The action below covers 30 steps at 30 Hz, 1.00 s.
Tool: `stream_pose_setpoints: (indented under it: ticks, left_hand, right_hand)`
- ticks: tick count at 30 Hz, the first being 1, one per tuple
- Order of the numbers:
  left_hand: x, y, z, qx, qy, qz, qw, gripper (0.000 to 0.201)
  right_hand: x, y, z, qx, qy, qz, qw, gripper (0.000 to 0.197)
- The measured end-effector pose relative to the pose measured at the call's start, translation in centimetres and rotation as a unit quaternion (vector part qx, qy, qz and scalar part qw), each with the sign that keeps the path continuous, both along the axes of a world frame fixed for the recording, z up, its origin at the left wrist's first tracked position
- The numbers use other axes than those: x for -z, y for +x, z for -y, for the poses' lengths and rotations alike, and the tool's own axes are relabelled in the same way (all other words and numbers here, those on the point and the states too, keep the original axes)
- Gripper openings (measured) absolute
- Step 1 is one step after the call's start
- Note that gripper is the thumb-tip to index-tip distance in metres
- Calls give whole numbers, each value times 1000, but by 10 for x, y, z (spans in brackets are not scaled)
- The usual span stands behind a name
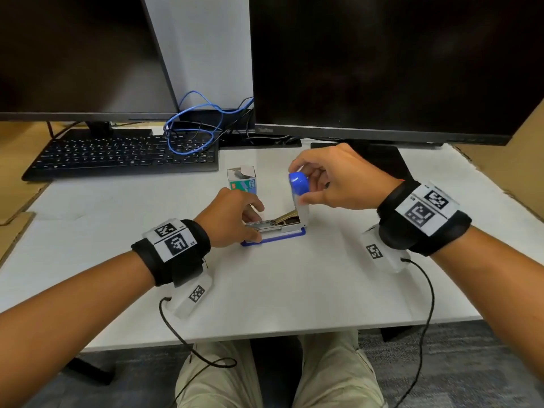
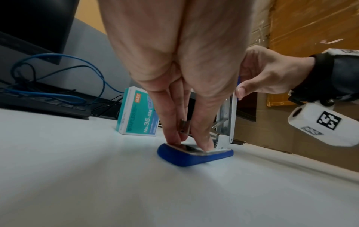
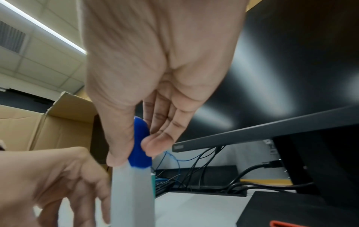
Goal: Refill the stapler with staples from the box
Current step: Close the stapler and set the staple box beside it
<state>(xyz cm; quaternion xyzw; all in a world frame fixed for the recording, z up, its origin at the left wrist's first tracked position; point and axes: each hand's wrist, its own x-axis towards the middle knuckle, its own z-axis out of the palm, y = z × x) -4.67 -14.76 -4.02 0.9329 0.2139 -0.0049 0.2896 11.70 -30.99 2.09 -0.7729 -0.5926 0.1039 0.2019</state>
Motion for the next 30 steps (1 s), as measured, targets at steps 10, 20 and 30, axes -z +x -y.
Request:
stream_pose_setpoints:
  ticks: [10,20,30]
  left_hand:
    - [7,-17,-11,-7,-53,31,998,76]
    - [4,-19,-16,-8,5,87,996,52]
    - [12,-25,-32,-44,51,114,991,33]
  right_hand:
    - [49,-39,-50,-73,-38,30,996,31]
    - [57,-42,-65,-69,34,11,997,31]
    - [42,-14,-85,-11,109,-10,994,27]
